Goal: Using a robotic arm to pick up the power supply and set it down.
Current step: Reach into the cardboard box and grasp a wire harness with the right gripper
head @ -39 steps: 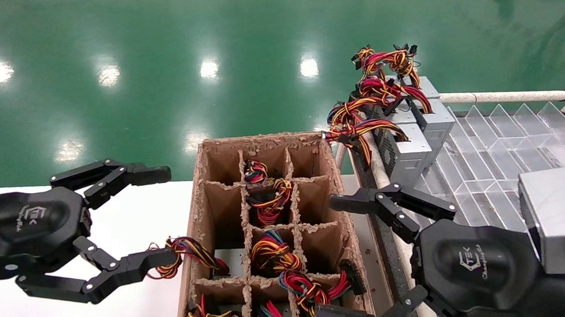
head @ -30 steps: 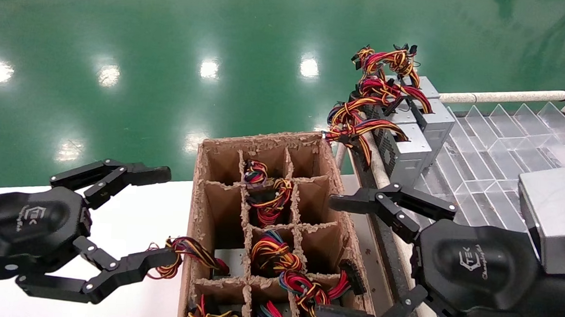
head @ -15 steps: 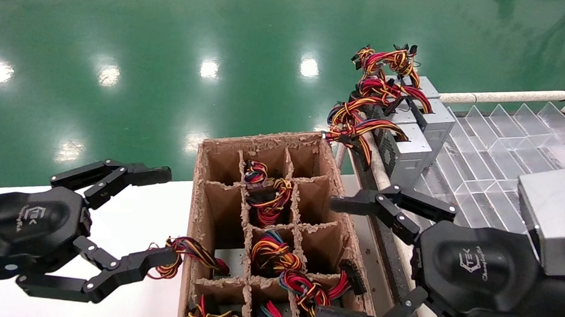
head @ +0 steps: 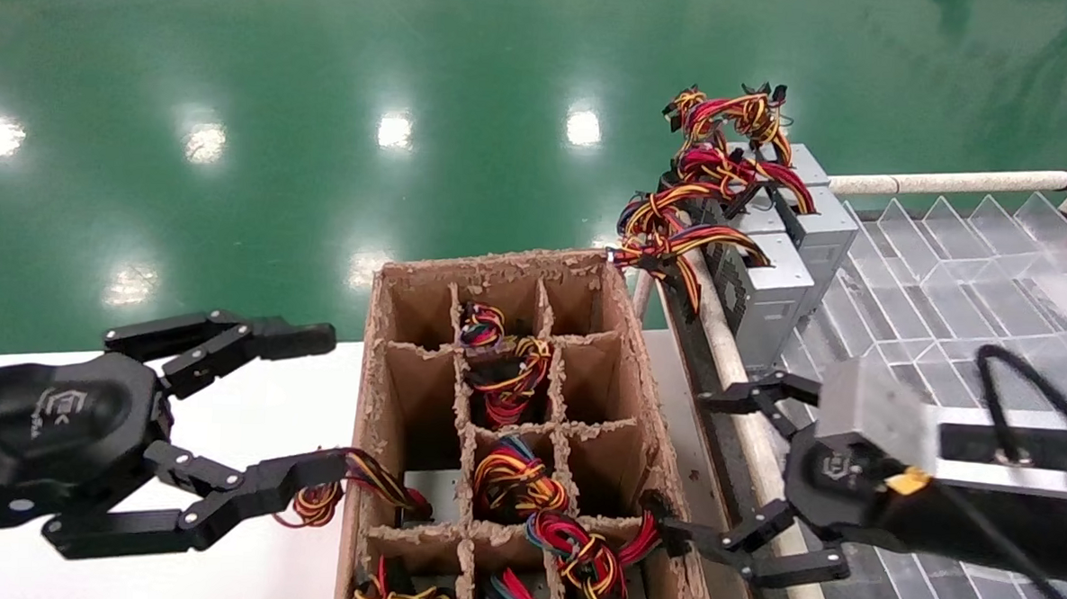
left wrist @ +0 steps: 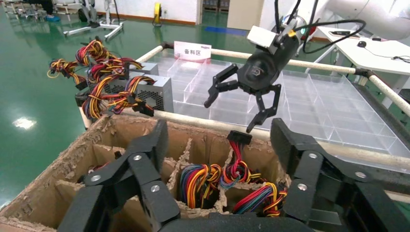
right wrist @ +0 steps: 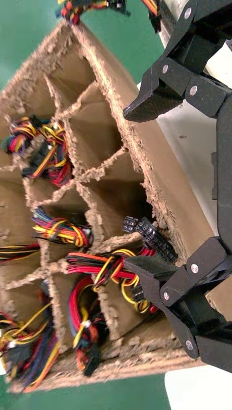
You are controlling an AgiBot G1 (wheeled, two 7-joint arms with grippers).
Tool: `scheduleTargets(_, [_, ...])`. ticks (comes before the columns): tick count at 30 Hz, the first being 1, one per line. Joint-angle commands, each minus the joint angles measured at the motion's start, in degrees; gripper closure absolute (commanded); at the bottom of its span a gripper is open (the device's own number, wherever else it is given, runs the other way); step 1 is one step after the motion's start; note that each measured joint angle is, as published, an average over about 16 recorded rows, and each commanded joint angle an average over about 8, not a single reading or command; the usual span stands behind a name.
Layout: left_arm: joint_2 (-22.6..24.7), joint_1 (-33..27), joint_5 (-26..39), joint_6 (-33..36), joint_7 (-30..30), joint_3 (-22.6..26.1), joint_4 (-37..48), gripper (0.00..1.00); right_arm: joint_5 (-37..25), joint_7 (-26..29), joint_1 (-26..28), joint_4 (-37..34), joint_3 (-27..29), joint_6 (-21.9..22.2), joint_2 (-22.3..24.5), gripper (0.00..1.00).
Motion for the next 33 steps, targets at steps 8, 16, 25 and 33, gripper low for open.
scheduleTargets(8, [0.0,0.0,0.0,0.0,0.0,0.0,0.0,1.0,-4.35,1.94,2.77,0.04,-2.96,-1.95,-2.3,1.0])
scheduleTargets(16, [0.0,0.0,0.0,0.0,0.0,0.0,0.0,1.0,-5.91,2.44,3.28,0.03,-3.9,-2.15,-3.1,1.0])
scheduleTargets(25, [0.0,0.0,0.0,0.0,0.0,0.0,0.0,1.0,-7.52,2.88,4.4,0.09,-4.99,-3.1,-4.03,1.0])
scheduleTargets(33, [0.0,0.0,0.0,0.0,0.0,0.0,0.0,1.0,-9.33,3.59,5.29,0.15,-5.77,-3.56,-4.15,1.0])
